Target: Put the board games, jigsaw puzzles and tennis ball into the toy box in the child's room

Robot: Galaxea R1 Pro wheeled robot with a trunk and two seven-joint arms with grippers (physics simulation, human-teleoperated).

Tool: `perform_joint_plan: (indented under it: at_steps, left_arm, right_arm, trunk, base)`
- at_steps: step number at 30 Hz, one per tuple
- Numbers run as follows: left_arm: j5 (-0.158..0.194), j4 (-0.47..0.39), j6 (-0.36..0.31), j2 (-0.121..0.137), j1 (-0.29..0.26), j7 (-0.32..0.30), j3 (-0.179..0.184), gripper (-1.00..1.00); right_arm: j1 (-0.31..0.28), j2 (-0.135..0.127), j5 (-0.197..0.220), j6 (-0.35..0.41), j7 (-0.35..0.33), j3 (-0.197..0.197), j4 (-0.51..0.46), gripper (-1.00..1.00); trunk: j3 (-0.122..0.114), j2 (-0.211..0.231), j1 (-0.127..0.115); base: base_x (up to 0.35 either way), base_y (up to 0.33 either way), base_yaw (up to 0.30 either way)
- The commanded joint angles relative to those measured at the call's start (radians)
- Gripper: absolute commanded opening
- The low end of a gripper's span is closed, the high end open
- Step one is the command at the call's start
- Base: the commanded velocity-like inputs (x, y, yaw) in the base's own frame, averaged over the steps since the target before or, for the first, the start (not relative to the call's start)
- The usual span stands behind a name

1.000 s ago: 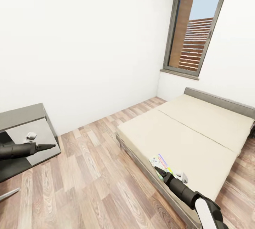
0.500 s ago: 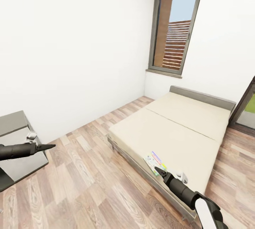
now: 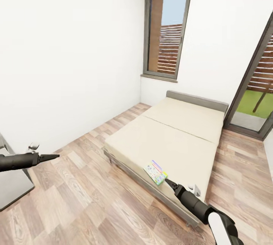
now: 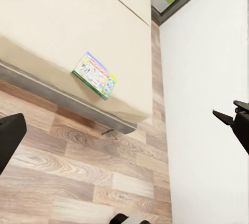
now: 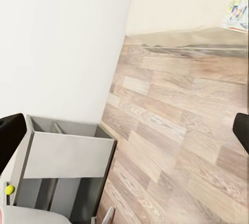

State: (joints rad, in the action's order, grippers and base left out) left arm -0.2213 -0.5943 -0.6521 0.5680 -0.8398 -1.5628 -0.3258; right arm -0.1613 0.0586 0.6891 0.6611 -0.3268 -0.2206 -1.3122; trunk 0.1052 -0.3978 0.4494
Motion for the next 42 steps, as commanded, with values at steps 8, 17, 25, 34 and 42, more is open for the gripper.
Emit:
perform_joint_plan:
  at_steps: [8,17,25,34,42]
  left_arm:
    - [-0.010,-0.001,-0.011,0.000,-0.001,-0.008,-0.004,1.00]
    - [-0.010,-0.001,-0.010,0.000,-0.001,-0.008,-0.005,1.00]
    - [-0.010,-0.001,-0.009,0.000,-0.001,-0.008,-0.005,1.00]
    - [-0.010,-0.001,-0.009,0.000,-0.001,-0.008,-0.004,1.00]
    - [-0.010,-0.001,-0.010,0.000,-0.001,-0.008,-0.004,1.00]
  right_arm:
    - [-0.001,0.001,0.001,0.006,-0.003,-0.002,0.003,1.00]
    - [-0.001,0.001,0.001,0.006,-0.003,-0.002,0.008,1.00]
    - [-0.002,0.001,0.001,0.006,-0.003,-0.002,0.008,1.00]
    - [-0.002,0.002,0.001,0.006,-0.003,0.000,0.008,1.00]
    - [-0.003,0.001,0.000,0.005,-0.003,0.012,0.024,1.00]
  trunk:
    - [-0.001,-0.002,0.001]
    - [-0.005,-0.002,0.001]
    - [-0.008,-0.002,0.001]
    - [-0.012,-0.002,0.001]
    - [-0.015,-0.002,0.001]
  base:
    - [0.000,0.002,-0.277]
    - [0.000,0.000,-0.277]
    - [0.000,0.000,-0.277]
    - [0.000,0.000,-0.277]
    - [0.000,0.000,-0.277]
